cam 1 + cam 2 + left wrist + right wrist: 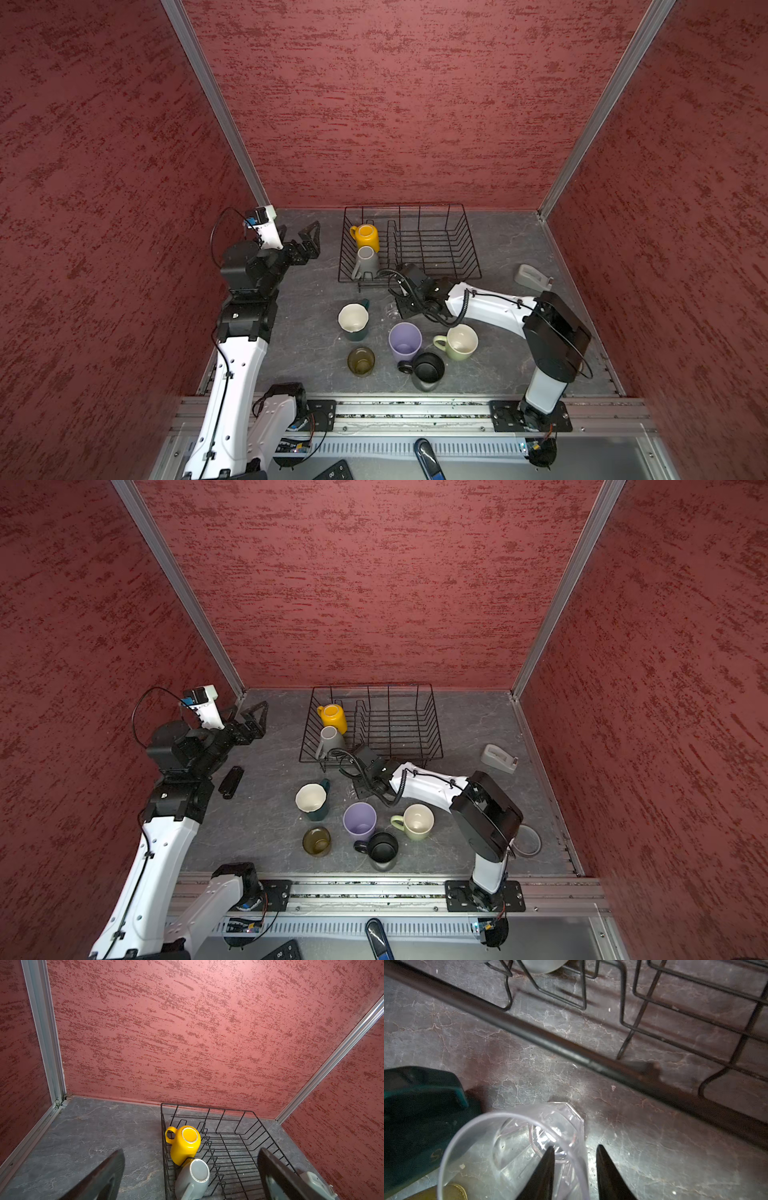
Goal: Load cups into a dish rack
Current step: Pick up the cup from the center of the table.
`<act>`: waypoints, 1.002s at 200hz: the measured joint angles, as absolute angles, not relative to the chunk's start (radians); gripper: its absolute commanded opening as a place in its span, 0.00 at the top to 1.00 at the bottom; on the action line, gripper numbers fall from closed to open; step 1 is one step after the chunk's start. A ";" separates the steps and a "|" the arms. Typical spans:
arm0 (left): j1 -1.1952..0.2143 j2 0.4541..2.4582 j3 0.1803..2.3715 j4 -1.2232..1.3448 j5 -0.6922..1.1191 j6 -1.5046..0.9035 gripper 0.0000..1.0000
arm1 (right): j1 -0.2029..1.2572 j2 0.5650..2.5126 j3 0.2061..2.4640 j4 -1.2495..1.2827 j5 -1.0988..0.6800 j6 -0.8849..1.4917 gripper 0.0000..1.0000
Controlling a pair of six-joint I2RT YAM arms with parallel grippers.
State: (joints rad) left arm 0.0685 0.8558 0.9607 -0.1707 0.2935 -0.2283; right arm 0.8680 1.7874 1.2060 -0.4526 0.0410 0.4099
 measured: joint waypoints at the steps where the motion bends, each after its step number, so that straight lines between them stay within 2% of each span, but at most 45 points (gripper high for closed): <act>1: 0.068 0.856 0.961 -0.171 0.294 -0.228 0.00 | 0.868 1.787 1.206 -0.453 0.041 0.410 0.71; 93: 0.074 0.853 0.952 -0.164 0.295 -0.232 0.00 | 0.876 1.788 1.234 -0.446 0.058 0.384 1.00; 149: 0.074 0.852 0.948 -0.163 0.295 -0.233 0.00 | 0.876 1.765 1.252 -0.466 0.058 0.363 1.00; 200: 0.074 0.829 0.928 -0.149 0.294 -0.240 0.00 | 0.877 1.629 1.252 -0.479 0.056 0.354 1.00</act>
